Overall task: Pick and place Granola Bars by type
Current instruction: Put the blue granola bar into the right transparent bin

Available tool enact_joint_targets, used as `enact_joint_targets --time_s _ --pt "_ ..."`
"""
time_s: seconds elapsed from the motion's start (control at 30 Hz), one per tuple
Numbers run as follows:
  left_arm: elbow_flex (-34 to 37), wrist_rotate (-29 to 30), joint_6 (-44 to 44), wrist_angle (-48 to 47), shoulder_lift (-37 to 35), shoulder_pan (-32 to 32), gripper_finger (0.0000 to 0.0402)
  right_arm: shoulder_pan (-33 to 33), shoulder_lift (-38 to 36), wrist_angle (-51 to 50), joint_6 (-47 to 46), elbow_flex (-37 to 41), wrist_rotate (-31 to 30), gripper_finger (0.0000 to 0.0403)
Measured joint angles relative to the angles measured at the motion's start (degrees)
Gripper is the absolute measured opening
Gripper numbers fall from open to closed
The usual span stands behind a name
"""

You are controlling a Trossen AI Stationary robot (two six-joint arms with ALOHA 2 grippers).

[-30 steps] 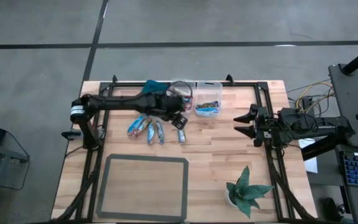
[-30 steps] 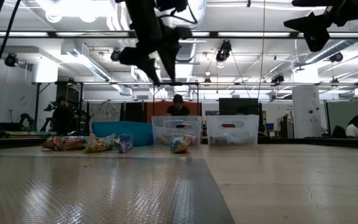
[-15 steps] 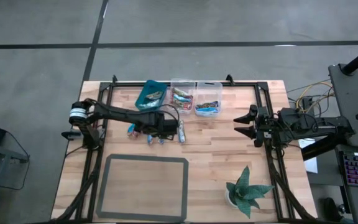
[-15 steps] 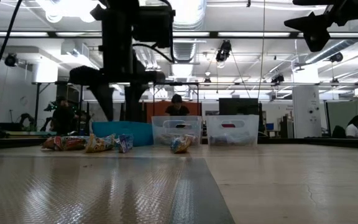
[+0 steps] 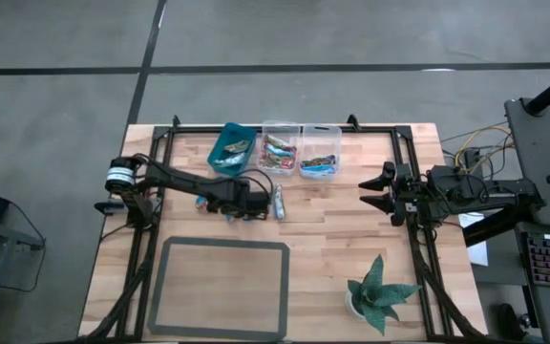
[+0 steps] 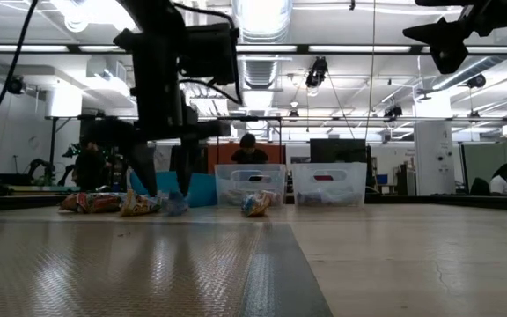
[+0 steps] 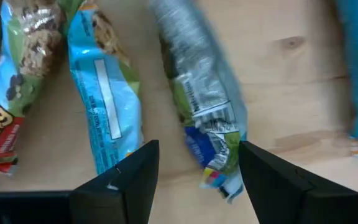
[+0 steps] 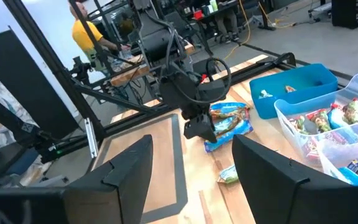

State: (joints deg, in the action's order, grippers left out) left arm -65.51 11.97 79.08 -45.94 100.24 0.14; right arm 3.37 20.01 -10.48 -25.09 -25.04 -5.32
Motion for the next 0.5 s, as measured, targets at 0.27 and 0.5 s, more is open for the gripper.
enact_joint_targets --time_s 0.27,0.5 --pt "4.3 -2.4 -0.4 10.0 0.0 -0.2 0.0202 0.0 0.0 0.0 -0.3 0.0 0.7 0.0210" --pt "6.5 -3.0 0.6 10.1 0.0 0.0 0.0170 0.0 0.0 0.1 -0.4 0.0 0.7 0.0210"
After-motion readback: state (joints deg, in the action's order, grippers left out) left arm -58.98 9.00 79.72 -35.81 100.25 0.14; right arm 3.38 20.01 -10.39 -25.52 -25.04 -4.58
